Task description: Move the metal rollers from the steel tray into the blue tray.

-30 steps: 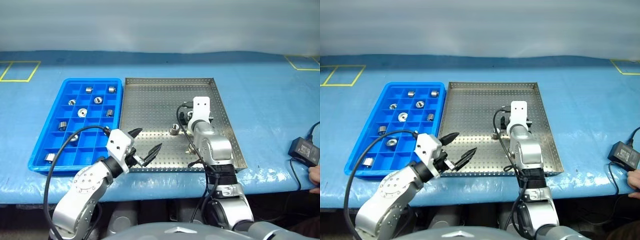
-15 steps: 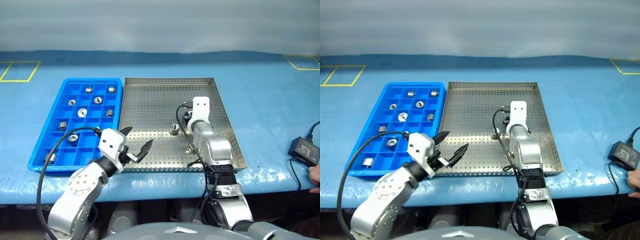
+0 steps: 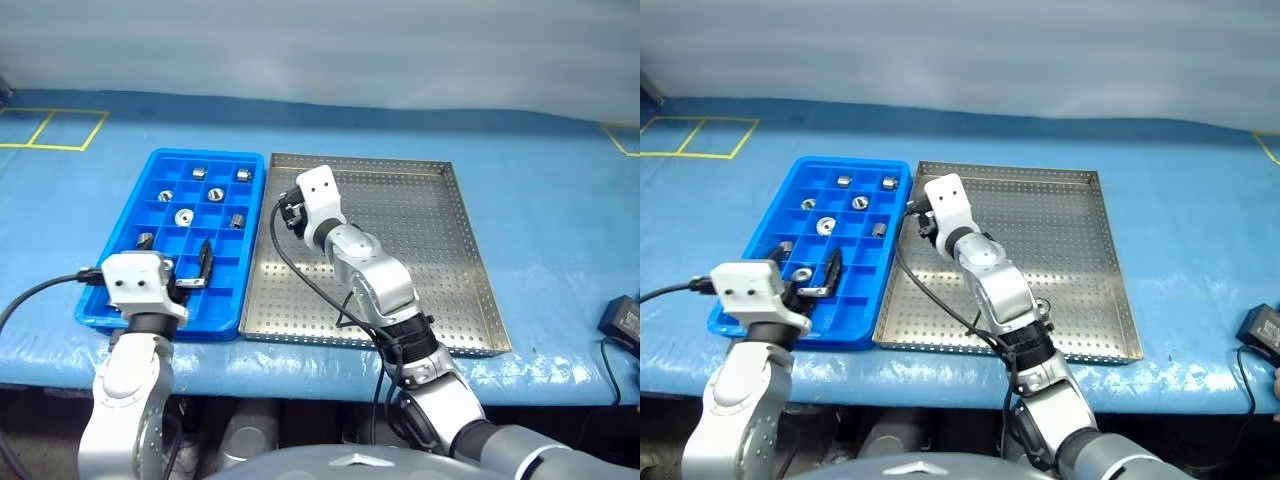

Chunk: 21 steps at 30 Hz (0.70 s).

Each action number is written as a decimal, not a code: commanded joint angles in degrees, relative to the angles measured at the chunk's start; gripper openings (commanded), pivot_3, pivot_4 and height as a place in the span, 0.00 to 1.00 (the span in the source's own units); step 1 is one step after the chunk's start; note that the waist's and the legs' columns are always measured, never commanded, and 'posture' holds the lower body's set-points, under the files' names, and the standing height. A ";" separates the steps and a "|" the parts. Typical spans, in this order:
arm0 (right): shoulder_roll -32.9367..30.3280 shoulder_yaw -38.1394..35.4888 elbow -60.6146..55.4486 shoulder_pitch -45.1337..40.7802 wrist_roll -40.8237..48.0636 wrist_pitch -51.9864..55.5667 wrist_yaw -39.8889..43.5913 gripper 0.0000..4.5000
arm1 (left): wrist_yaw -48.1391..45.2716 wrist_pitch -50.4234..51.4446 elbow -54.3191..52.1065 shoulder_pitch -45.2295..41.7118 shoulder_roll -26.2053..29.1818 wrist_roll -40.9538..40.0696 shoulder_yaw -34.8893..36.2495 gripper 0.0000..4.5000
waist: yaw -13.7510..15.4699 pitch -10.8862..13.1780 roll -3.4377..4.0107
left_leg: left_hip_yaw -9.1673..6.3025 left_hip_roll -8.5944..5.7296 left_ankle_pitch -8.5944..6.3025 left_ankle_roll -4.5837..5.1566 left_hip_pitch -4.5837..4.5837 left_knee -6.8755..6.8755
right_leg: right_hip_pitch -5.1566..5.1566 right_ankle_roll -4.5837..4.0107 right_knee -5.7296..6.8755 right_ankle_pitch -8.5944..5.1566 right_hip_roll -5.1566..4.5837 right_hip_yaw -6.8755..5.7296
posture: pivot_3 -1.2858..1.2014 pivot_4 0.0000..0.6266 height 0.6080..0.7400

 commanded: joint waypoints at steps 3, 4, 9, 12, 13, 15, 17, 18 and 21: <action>2.87 1.84 4.79 -2.83 0.55 -6.38 3.41 0.39 | 3.08 -0.73 -6.49 4.82 -2.54 1.77 1.80 1.00 | 2.32 0.01 0.00 | -0.03 0.01 0.00 0.00 -0.01 0.00 | 0.00 0.00 -0.01 -0.01 0.02 -0.05 | 0.73 0.24 1.00; 3.07 1.93 5.55 -3.10 0.56 -7.02 3.70 0.39 | 3.35 -0.67 -6.83 5.51 -2.80 2.09 1.86 1.00 | 3.11 0.01 0.00 | -0.07 0.01 0.00 0.00 -0.01 0.00 | 0.00 -0.01 -0.01 -0.02 0.02 -0.09 | 0.73 0.24 1.00; 3.54 2.11 11.02 -5.14 0.62 -10.41 5.68 0.39 | 3.41 -1.06 -7.34 7.67 -3.63 2.20 1.22 1.00 | 6.42 0.01 0.01 | -0.22 0.04 0.00 0.00 -0.05 -0.01 | 0.00 0.10 0.00 -0.19 0.07 -0.29 | 0.74 0.24 1.00; 3.62 2.05 12.94 -5.84 0.61 -11.45 6.44 0.39 | 3.17 -1.47 -7.00 7.97 -4.02 1.76 0.78 1.00 | 7.89 0.01 0.01 | -0.27 0.07 0.00 0.00 -0.08 -0.02 | -0.02 0.08 0.01 -0.29 0.13 -0.39 | 0.74 0.24 1.00; 3.76 2.16 13.30 -6.11 0.77 -11.78 6.98 0.39 | 3.18 -1.58 -6.67 7.75 -4.10 1.66 0.89 1.00 | 8.42 0.01 0.01 | -0.31 0.07 0.00 0.00 -0.11 -0.02 | -0.03 0.05 0.02 -0.31 0.14 -0.42 | 0.74 0.24 1.00; 4.13 2.23 13.47 -6.44 1.11 -12.35 7.82 0.39 | 3.16 -1.64 -6.25 7.36 -4.12 1.76 0.93 1.00 | 9.34 0.01 0.01 | -0.39 0.07 0.00 0.00 -0.21 -0.02 | -0.09 0.02 0.02 -0.32 0.17 -0.51 | 0.74 0.24 1.00; 4.56 2.13 13.41 -6.65 1.52 -12.63 8.48 0.39 | 3.18 -1.70 -6.03 6.95 -4.36 1.62 0.86 1.00 | 10.41 0.00 0.01 | -0.41 0.06 0.00 0.00 -0.30 -0.02 | -0.16 0.00 0.02 -0.32 0.21 -0.55 | 0.74 0.24 1.00; 4.65 2.13 13.46 -6.72 1.52 -12.81 8.61 0.39 | 3.17 -1.71 -6.01 6.88 -4.44 1.61 0.84 1.00 | 10.93 0.00 0.01 | -0.45 0.06 0.00 0.00 -0.39 -0.02 | -0.23 -0.01 0.02 -0.33 0.22 -0.58 | 0.74 0.24 1.00; 4.88 2.08 15.41 -7.74 0.98 -13.98 8.13 0.39 | 3.11 -1.92 -5.88 7.17 -4.60 1.85 0.34 1.00 | 12.40 0.00 0.00 | -0.46 0.03 0.00 0.00 -0.60 0.00 | -0.43 -0.27 0.04 -0.17 0.22 -0.61 | 0.74 0.24 1.00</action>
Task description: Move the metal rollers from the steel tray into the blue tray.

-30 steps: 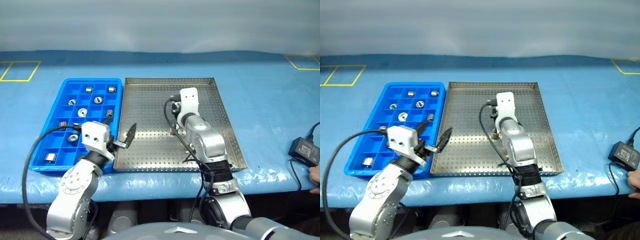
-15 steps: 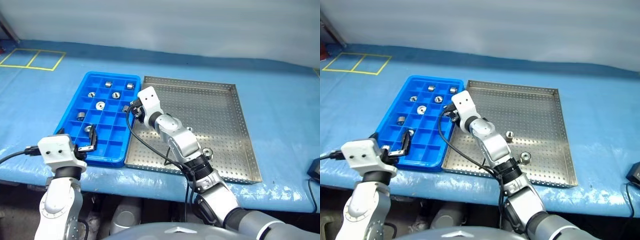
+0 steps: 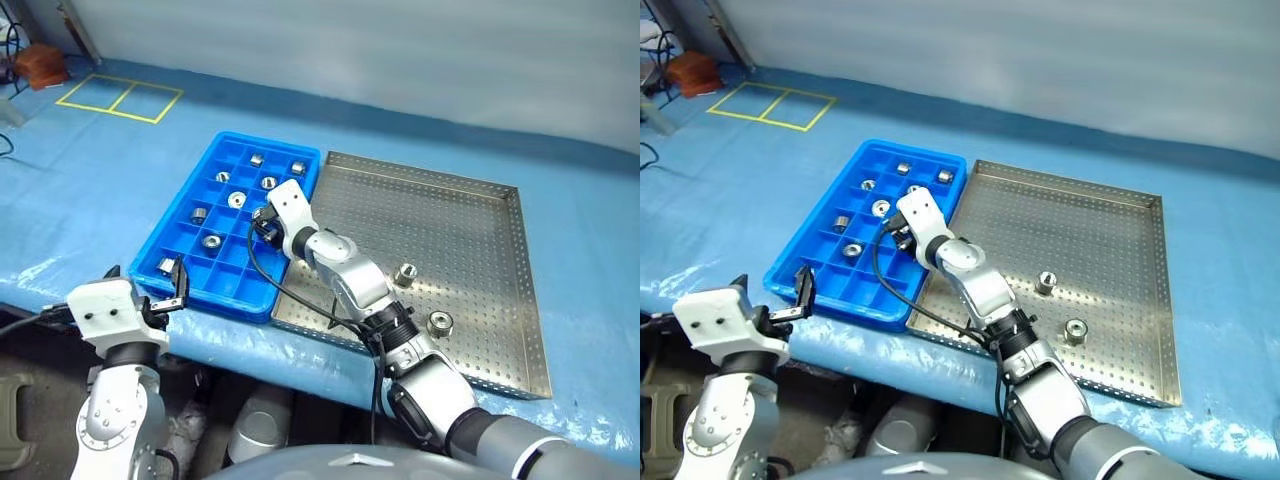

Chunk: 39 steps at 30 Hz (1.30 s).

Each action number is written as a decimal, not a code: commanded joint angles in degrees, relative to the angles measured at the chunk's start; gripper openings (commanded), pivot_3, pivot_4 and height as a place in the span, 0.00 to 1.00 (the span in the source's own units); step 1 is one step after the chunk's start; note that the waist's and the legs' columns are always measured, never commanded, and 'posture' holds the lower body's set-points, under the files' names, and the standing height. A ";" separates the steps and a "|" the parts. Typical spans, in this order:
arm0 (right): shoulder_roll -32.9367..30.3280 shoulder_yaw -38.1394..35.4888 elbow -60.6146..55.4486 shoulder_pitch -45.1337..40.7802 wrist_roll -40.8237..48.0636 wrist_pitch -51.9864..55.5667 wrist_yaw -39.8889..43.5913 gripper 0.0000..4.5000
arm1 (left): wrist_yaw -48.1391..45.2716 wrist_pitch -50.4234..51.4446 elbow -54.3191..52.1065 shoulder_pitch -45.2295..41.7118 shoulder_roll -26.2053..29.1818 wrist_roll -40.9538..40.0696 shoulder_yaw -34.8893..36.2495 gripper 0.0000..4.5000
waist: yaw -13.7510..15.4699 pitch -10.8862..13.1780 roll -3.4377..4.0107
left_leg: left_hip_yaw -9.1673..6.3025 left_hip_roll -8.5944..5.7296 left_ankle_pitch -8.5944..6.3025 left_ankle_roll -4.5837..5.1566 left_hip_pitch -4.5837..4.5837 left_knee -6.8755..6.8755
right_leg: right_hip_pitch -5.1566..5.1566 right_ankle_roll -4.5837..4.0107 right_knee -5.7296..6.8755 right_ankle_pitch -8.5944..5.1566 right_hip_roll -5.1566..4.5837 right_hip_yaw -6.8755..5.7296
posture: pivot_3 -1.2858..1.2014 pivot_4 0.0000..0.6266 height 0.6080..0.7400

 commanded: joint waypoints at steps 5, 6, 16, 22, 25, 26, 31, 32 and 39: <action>4.26 -1.61 6.05 -5.79 0.23 -4.92 -1.31 0.39 | -0.01 -2.19 -1.40 1.23 -0.79 0.15 -0.91 1.00 | 3.02 -0.01 -0.01 | 0.06 -0.05 0.00 -0.01 -0.13 0.00 | -0.14 0.00 0.01 0.00 0.03 0.00 | 0.75 0.24 1.00; 4.18 -1.89 7.34 -6.11 0.15 -5.52 -1.68 0.39 | -0.02 -2.23 -1.43 1.31 -0.84 0.16 -0.88 1.00 | 3.46 -0.01 -0.01 | 0.06 -0.06 0.00 -0.01 -0.13 0.00 | -0.14 0.00 0.01 0.00 0.03 0.00 | 0.75 0.24 1.00; 0.20 -4.44 -0.36 -2.70 0.30 -2.33 -4.37 0.97 | -2.53 -1.01 0.97 -2.01 1.19 -0.72 -2.42 1.00 | 6.00 -0.03 0.02 | 0.15 -0.06 0.00 -0.02 -0.26 0.07 | -0.23 0.09 0.04 -0.06 0.11 -0.08 | 0.70 0.24 1.00; -6.55 -6.61 -22.23 5.52 1.18 11.72 -3.65 1.00 | -7.67 1.61 5.03 -8.47 5.69 -2.18 -5.73 1.00 | 4.30 -0.16 0.19 | 0.16 -0.09 -0.06 -0.13 -0.36 0.26 | -0.20 -0.02 0.03 0.01 0.08 -0.12 | 0.64 0.24 1.00; -10.53 -7.03 -30.94 9.91 0.64 17.71 -3.77 1.00 | -10.24 2.16 7.46 -11.39 7.46 -2.45 -8.35 1.00 | 2.35 -0.23 0.29 | 0.15 -0.17 -0.06 -0.13 -0.36 0.33 | -0.13 0.00 0.02 0.03 0.01 -0.14 | 0.61 0.24 1.00; -11.62 -7.38 -33.63 11.45 0.50 19.51 -4.10 1.00 | -11.14 2.12 8.45 -12.38 8.08 -2.44 -9.56 1.00 | 1.22 -0.24 0.32 | 0.15 -0.19 -0.06 -0.13 -0.36 0.34 | -0.12 0.01 0.02 0.03 0.00 -0.14 | 0.60 0.24 1.00; -13.58 -9.45 -40.60 16.75 -0.93 25.31 -7.73 1.00 | -15.09 2.12 12.11 -15.57 10.11 -3.00 -14.53 1.00 | -7.26 -0.26 0.37 | 0.16 -0.18 -0.06 -0.13 -0.33 0.35 | -0.11 0.00 0.06 0.04 0.01 -0.06 | 0.56 0.24 1.00; -13.38 -10.19 -41.21 17.69 -0.86 26.03 -8.38 1.00 | -16.31 2.01 12.64 -15.97 10.91 -2.88 -15.75 1.00 | -8.65 -0.26 0.37 | 0.15 -0.17 -0.05 -0.13 -0.32 0.35 | -0.09 -0.02 0.07 0.04 0.01 -0.06 | 0.56 0.24 1.00; -12.22 -11.55 -42.70 22.34 0.37 28.00 -9.61 1.00 | -23.81 2.54 14.53 -17.90 16.06 -4.16 -21.37 1.00 | -17.40 -0.26 0.40 | 0.12 -0.03 -0.05 -0.12 0.00 0.26 | 0.00 -0.09 0.20 0.01 0.06 0.13 | 0.54 0.24 1.00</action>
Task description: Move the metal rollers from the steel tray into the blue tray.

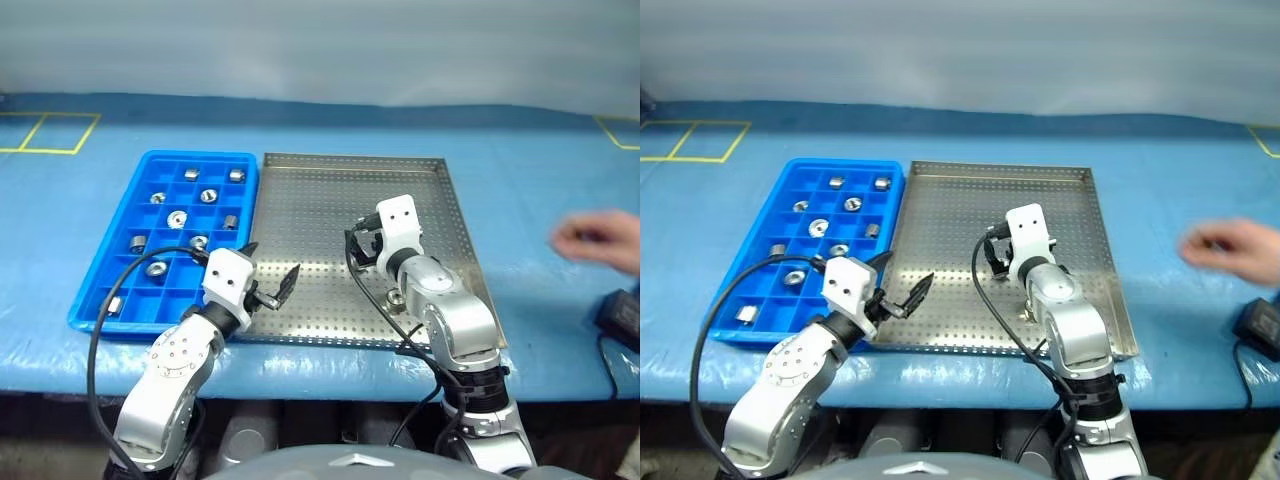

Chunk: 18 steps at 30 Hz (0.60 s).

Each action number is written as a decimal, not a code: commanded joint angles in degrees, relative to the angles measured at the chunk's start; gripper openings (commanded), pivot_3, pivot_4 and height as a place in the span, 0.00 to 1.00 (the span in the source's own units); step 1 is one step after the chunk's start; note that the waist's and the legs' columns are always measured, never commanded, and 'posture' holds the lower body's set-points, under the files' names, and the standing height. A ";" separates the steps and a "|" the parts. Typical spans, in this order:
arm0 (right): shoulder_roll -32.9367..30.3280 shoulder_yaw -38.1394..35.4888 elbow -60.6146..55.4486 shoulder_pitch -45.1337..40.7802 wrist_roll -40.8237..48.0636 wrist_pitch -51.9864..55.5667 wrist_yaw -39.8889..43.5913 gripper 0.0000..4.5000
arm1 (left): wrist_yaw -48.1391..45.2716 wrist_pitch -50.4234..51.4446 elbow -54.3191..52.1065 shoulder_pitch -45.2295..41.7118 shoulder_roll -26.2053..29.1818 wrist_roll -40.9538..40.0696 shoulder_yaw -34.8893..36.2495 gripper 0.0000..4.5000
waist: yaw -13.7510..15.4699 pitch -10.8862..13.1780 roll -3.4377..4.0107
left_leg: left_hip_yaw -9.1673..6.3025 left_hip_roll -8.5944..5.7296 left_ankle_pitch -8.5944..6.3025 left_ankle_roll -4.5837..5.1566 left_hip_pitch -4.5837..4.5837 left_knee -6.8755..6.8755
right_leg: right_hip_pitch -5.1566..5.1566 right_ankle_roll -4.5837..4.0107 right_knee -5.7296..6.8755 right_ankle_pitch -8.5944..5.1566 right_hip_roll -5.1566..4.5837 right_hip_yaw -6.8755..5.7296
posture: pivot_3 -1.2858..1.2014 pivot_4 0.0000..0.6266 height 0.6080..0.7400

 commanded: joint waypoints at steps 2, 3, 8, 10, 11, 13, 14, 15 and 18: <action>1.44 0.69 -2.65 0.91 0.85 0.45 -0.15 1.00 | -2.96 0.16 -0.14 -0.60 1.49 -1.00 -1.95 1.00 | -1.56 0.01 0.01 | 0.01 0.04 0.00 0.00 0.07 0.01 | 0.03 -0.01 0.02 0.00 0.07 0.08 | 0.54 0.24 1.00; 2.01 0.73 -2.62 1.17 1.04 0.52 -0.23 1.00 | -3.17 0.28 -0.12 -0.64 1.58 -0.98 -2.16 1.00 | -1.72 0.00 0.01 | 0.01 0.05 0.00 0.00 0.07 0.02 | 0.03 0.00 0.03 0.00 0.09 0.10 | 0.54 0.24 1.00; 3.76 1.69 -2.77 1.48 1.50 0.68 -0.37 1.00 | -3.26 0.67 -0.21 -0.38 1.18 -0.81 -2.60 1.00 | -1.80 0.00 0.01 | -0.02 0.07 0.01 0.01 0.11 0.07 | 0.05 0.00 0.09 0.00 0.11 0.16 | 0.54 0.24 1.00; 3.84 2.08 -2.92 1.49 1.49 0.84 -0.34 1.00 | -3.14 0.91 -0.33 -0.22 0.95 -0.87 -2.67 1.00 | -1.75 0.00 0.00 | -0.01 0.08 0.01 0.00 0.10 0.08 | 0.05 0.02 0.10 0.01 0.05 0.18 | 0.55 0.24 1.00; 3.80 2.24 -2.97 1.52 1.46 0.89 -0.32 1.00 | -3.06 1.02 -0.40 -0.15 0.88 -0.79 -2.79 1.00 | -1.71 0.00 0.00 | -0.01 0.08 0.01 0.00 0.10 0.08 | 0.06 0.04 0.10 0.02 0.00 0.20 | 0.55 0.24 1.00; 3.60 2.59 -2.99 1.60 1.41 0.99 -0.24 1.00 | -2.91 1.19 -0.56 0.07 0.79 -0.65 -2.99 1.00 | -1.54 0.00 0.00 | 0.02 0.08 0.01 0.00 0.10 0.08 | 0.07 0.10 0.07 0.05 -0.08 0.24 | 0.55 0.24 1.00; 3.53 2.69 -2.95 1.63 1.41 1.02 -0.21 1.00 | -2.85 1.23 -0.63 0.15 0.75 -0.59 -3.06 1.00 | -1.50 0.00 0.00 | 0.04 0.07 0.01 0.00 0.10 0.08 | 0.07 0.13 0.03 0.07 -0.10 0.25 | 0.55 0.24 1.00; 3.49 2.74 -2.91 1.64 1.44 1.03 -0.20 1.00 | -2.80 1.27 -0.68 0.22 0.72 -0.58 -3.10 1.00 | -1.46 0.00 0.00 | 0.07 0.07 0.01 0.00 0.10 0.08 | 0.07 0.16 0.00 0.09 -0.10 0.26 | 0.55 0.24 1.00; 3.23 2.92 -2.61 1.48 1.48 1.10 -0.01 1.00 | -2.54 1.26 -0.71 0.39 0.57 -0.46 -3.20 1.00 | -1.37 0.00 0.00 | 0.08 0.07 0.01 0.00 0.10 0.08 | 0.07 0.18 -0.01 0.10 -0.12 0.29 | 0.55 0.24 1.00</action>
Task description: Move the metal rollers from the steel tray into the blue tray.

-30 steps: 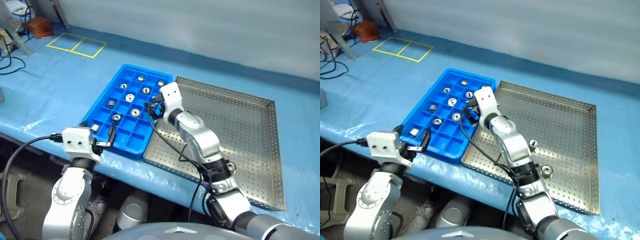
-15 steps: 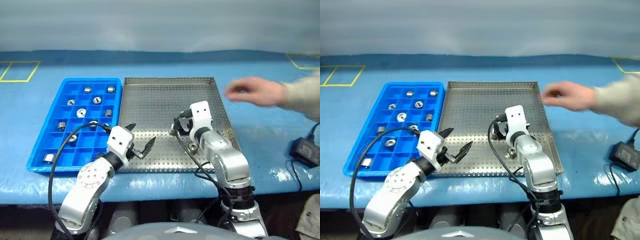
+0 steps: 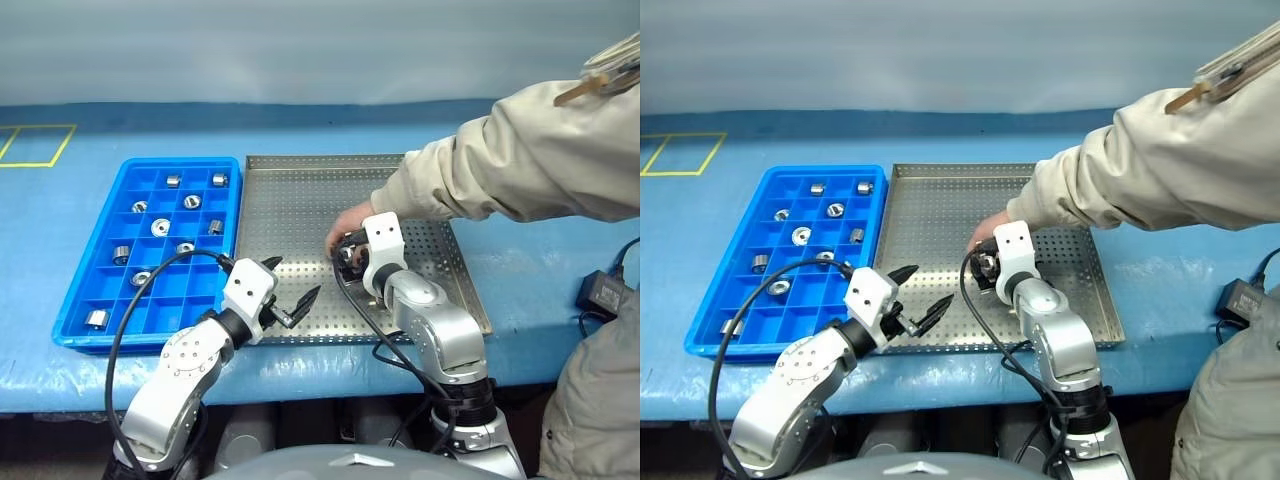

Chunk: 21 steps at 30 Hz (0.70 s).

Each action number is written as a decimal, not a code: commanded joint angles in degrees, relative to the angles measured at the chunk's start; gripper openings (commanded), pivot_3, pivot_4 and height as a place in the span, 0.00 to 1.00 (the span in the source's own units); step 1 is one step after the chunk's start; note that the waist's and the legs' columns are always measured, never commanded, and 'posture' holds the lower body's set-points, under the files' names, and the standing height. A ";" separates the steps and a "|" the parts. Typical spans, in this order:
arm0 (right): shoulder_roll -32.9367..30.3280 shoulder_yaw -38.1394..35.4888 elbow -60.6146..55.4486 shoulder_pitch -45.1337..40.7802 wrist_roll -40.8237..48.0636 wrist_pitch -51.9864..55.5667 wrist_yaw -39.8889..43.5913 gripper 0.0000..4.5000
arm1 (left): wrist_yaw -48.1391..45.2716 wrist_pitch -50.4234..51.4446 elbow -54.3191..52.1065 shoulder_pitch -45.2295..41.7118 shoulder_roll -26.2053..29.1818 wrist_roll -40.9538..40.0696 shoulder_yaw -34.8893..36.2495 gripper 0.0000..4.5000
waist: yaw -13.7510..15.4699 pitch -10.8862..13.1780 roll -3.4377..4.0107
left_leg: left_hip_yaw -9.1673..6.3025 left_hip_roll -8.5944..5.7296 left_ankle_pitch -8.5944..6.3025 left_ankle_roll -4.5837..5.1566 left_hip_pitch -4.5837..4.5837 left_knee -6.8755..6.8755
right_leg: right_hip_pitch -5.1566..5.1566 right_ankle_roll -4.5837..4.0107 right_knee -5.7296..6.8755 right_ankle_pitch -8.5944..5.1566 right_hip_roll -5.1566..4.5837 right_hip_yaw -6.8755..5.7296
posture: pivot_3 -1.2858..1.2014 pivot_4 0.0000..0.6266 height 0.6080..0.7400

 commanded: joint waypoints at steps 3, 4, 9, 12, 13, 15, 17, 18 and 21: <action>-0.21 0.39 -2.19 -0.54 0.25 -0.45 0.13 1.00 | 0.29 -0.28 -1.03 0.30 -0.27 -0.32 -0.65 1.00 | 0.03 0.00 0.00 | 0.00 -0.01 0.00 0.00 0.01 0.00 | 0.00 0.00 0.01 0.00 0.01 0.03 | 0.55 0.24 1.00; -0.28 0.49 -2.10 -0.57 0.21 -0.49 0.16 1.00 | 0.31 -0.33 -1.03 0.35 -0.32 -0.34 -0.63 1.00 | 0.03 0.00 0.00 | 0.00 -0.01 0.00 0.00 0.01 0.00 | 0.00 0.00 0.01 0.00 0.02 0.03 | 0.55 0.24 1.00; -0.29 0.79 -1.42 -0.90 0.36 -0.95 0.41 1.00 | 1.06 -0.48 -1.08 0.75 -0.85 -0.30 -0.27 1.00 | 0.02 0.00 0.00 | 0.00 -0.02 0.00 0.00 0.01 0.00 | 0.00 0.00 0.02 0.00 0.04 0.04 | 0.55 0.24 1.00; 0.03 0.72 -0.04 -1.59 0.54 -1.63 0.54 1.00 | 2.91 -1.08 -1.07 1.19 -1.97 0.10 0.58 1.00 | 0.07 0.00 0.00 | 0.00 -0.01 0.00 0.00 0.02 0.00 | 0.00 0.00 0.02 0.00 0.03 0.05 | 0.56 0.24 1.00; 0.18 0.92 0.67 -2.18 0.55 -2.30 0.72 1.00 | 3.79 -1.36 -1.11 1.36 -2.64 0.02 1.42 1.00 | 0.12 0.00 0.00 | 0.00 -0.01 0.00 0.00 0.01 0.00 | 0.00 0.00 0.02 0.00 0.02 0.05 | 0.56 0.24 1.00; 0.34 1.63 2.42 -3.91 0.26 -4.15 1.12 1.00 | 5.80 -1.82 -1.22 1.51 -4.14 -0.07 3.46 1.00 | 0.15 0.00 0.00 | 0.01 -0.01 0.00 0.00 0.02 0.02 | 0.01 0.01 0.02 0.01 0.03 0.05 | 0.57 0.24 1.00; 0.05 2.94 4.89 -6.19 -0.57 -6.71 1.65 1.00 | 6.48 -2.00 -1.51 1.59 -4.63 -0.44 5.00 1.00 | 0.15 0.00 0.00 | 0.01 -0.03 0.00 0.00 0.05 0.04 | 0.04 0.01 0.03 0.01 0.04 0.05 | 0.58 0.24 1.00; 0.27 3.14 6.34 -7.37 -0.73 -7.95 1.78 1.00 | 6.78 -2.08 -1.75 1.75 -4.67 -0.24 5.48 1.00 | 0.24 0.00 0.00 | 0.01 -0.04 0.00 0.00 0.06 0.05 | 0.04 0.01 0.03 0.01 0.06 0.05 | 0.58 0.24 1.00; 1.73 2.81 11.38 -10.79 -0.20 -11.71 2.41 1.00 | 7.80 -2.19 -2.74 2.86 -4.72 0.20 6.88 1.00 | 0.60 0.00 0.00 | -0.01 -0.07 0.01 0.00 0.07 0.04 | 0.06 0.00 0.03 0.01 0.11 0.02 | 0.60 0.24 1.00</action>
